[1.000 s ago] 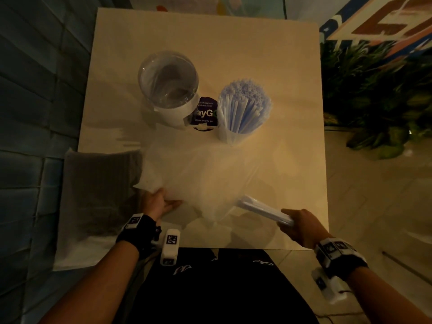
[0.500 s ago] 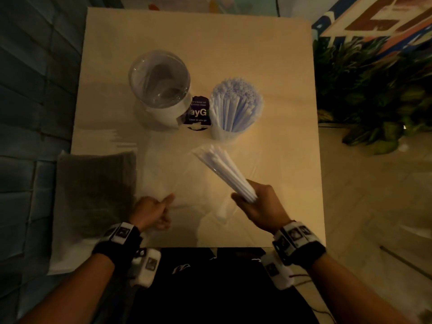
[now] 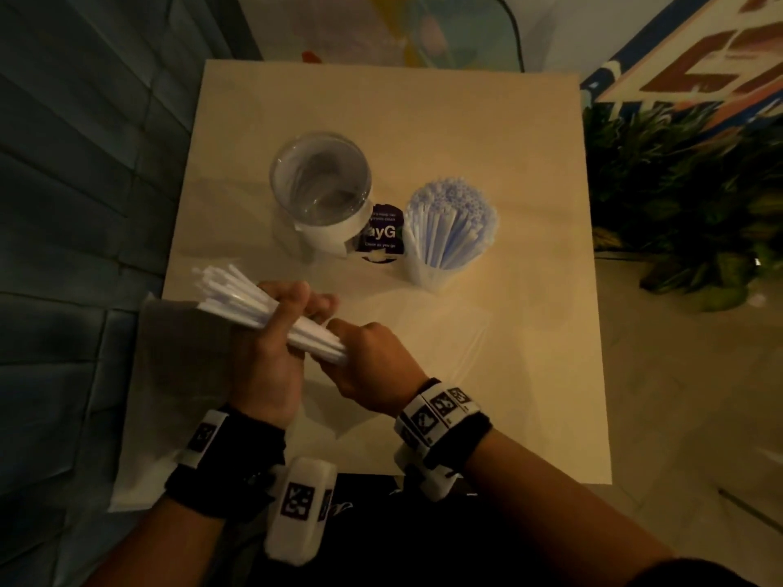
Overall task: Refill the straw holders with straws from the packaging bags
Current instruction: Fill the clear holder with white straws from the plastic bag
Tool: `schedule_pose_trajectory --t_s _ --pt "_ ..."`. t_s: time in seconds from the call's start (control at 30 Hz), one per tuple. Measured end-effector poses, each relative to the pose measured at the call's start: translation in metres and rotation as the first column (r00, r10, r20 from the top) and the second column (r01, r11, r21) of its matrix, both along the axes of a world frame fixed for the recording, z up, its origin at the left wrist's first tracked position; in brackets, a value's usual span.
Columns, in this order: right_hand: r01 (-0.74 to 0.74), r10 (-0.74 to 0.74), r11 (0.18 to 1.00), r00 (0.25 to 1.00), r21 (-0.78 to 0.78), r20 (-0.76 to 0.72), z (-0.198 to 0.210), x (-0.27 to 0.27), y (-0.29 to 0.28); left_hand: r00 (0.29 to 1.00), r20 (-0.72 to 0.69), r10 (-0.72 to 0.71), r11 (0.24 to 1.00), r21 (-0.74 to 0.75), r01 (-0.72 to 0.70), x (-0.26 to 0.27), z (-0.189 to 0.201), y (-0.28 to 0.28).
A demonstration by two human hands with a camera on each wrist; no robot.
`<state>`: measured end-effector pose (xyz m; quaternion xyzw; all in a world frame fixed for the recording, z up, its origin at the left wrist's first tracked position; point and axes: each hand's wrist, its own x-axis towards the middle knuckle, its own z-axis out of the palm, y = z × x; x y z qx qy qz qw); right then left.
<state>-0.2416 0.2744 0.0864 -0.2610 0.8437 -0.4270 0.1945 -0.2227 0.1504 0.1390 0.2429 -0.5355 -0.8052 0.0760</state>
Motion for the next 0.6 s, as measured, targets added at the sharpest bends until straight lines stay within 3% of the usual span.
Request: schedule_pose_trajectory --t_s 0.1,0.2,0.27,0.3,0.33,0.4,0.47,0.5,0.53,0.6 --pt "0.015 -0.015 1.0 1.0 -0.016 -0.011 0.0 -0.005 0.0 0.998 -0.008 0.06 0.992 0.114 -0.059 -0.014 0.008 0.007" --pt "0.029 -0.027 0.998 0.999 -0.063 0.034 0.003 -0.008 0.001 0.997 -0.036 0.071 0.989 0.132 -0.066 -0.026 0.011 0.004" --pt "0.041 -0.022 0.994 0.983 -0.101 0.185 0.006 -0.011 0.007 0.994 -0.078 0.073 0.99 0.128 -0.063 -0.034 0.017 -0.003" --pt "0.09 -0.029 0.982 0.942 -0.167 0.334 0.006 -0.012 0.011 0.992 -0.1 0.081 0.989 0.132 -0.068 -0.037 0.021 -0.007" --pt "0.199 -0.036 0.942 0.859 -0.269 0.51 0.008 -0.012 0.013 0.988 -0.129 0.088 0.987 0.142 -0.07 -0.04 0.024 -0.012" --pt "0.539 0.005 0.746 0.584 -0.392 0.812 0.011 -0.013 0.014 0.978 -0.188 0.09 0.985 0.162 -0.06 -0.044 0.031 -0.019" --pt "0.783 0.121 0.543 0.283 -0.302 0.951 0.015 -0.018 0.01 0.972 -0.226 0.07 0.987 0.156 -0.035 -0.046 0.033 -0.016" --pt "0.83 0.17 0.497 0.195 -0.255 0.966 0.017 -0.022 0.008 0.971 -0.236 0.049 0.99 0.142 -0.016 -0.045 0.033 -0.011" --pt "0.843 0.196 0.484 0.157 -0.235 0.968 0.02 -0.026 0.005 0.97 -0.243 0.023 0.992 0.128 0.009 -0.045 0.033 -0.005" --pt "0.827 0.201 0.5 0.177 -0.256 0.963 0.028 -0.03 -0.003 0.972 -0.233 -0.014 0.994 0.105 0.039 -0.042 0.032 0.005"
